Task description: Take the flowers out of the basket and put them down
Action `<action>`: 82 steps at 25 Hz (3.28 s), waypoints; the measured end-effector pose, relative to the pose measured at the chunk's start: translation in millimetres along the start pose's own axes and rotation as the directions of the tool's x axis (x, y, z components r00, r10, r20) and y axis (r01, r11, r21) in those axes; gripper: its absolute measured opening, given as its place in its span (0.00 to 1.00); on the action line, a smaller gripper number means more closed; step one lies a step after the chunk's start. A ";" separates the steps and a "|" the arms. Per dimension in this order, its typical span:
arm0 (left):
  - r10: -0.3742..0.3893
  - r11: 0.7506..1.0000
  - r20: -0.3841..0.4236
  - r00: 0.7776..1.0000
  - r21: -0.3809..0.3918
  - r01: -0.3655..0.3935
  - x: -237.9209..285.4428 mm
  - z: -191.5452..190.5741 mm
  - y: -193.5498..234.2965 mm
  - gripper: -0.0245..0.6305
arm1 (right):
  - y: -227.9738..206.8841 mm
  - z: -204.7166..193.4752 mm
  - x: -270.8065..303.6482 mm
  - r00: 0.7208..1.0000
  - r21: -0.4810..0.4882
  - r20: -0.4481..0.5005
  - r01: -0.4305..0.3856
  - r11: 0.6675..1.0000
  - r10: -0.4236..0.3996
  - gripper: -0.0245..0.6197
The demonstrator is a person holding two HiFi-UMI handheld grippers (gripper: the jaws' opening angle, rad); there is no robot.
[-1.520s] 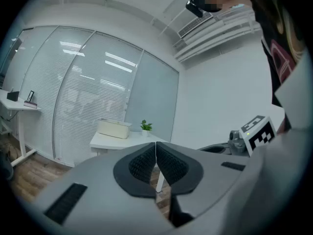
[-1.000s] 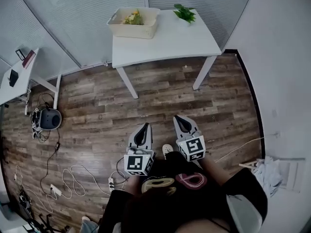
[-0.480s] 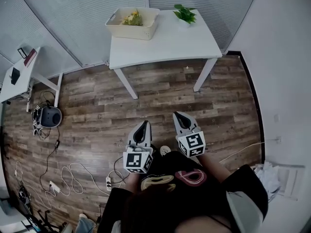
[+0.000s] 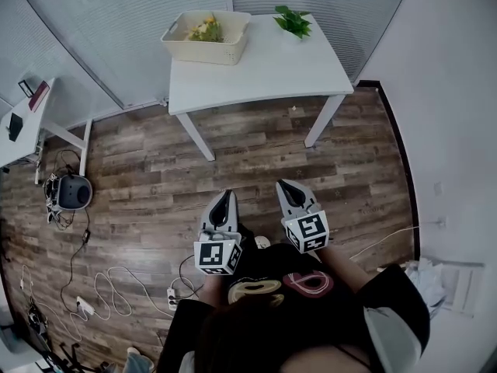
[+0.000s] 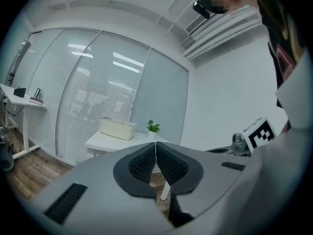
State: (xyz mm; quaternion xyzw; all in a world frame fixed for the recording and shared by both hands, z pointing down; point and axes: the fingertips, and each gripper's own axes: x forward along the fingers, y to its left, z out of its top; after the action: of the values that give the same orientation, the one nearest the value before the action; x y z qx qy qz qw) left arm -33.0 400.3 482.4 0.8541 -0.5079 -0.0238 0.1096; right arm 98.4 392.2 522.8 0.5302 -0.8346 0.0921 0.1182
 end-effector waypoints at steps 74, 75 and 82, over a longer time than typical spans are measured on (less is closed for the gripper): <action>0.098 0.995 -0.029 0.995 0.015 -0.098 404.7 76.1 222.0 0.07 | -186.1 139.8 432.9 0.973 0.000 -0.079 -0.216 0.976 0.215 0.05; 0.105 0.994 -0.027 0.994 0.012 -0.105 405.7 77.4 223.3 0.07 | -188.0 140.9 435.2 0.973 0.005 -0.080 -0.218 0.976 0.217 0.05; 0.104 0.995 -0.017 0.994 0.009 -0.104 413.3 87.0 231.2 0.07 | -200.9 152.1 446.3 0.978 0.053 -0.079 -0.190 0.980 0.194 0.05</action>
State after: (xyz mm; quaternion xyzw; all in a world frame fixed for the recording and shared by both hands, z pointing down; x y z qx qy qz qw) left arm -46.0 -81.0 475.6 0.8270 -0.5509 -0.0086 0.1115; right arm 82.5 -120.0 514.9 0.4454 -0.8738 0.1441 0.1317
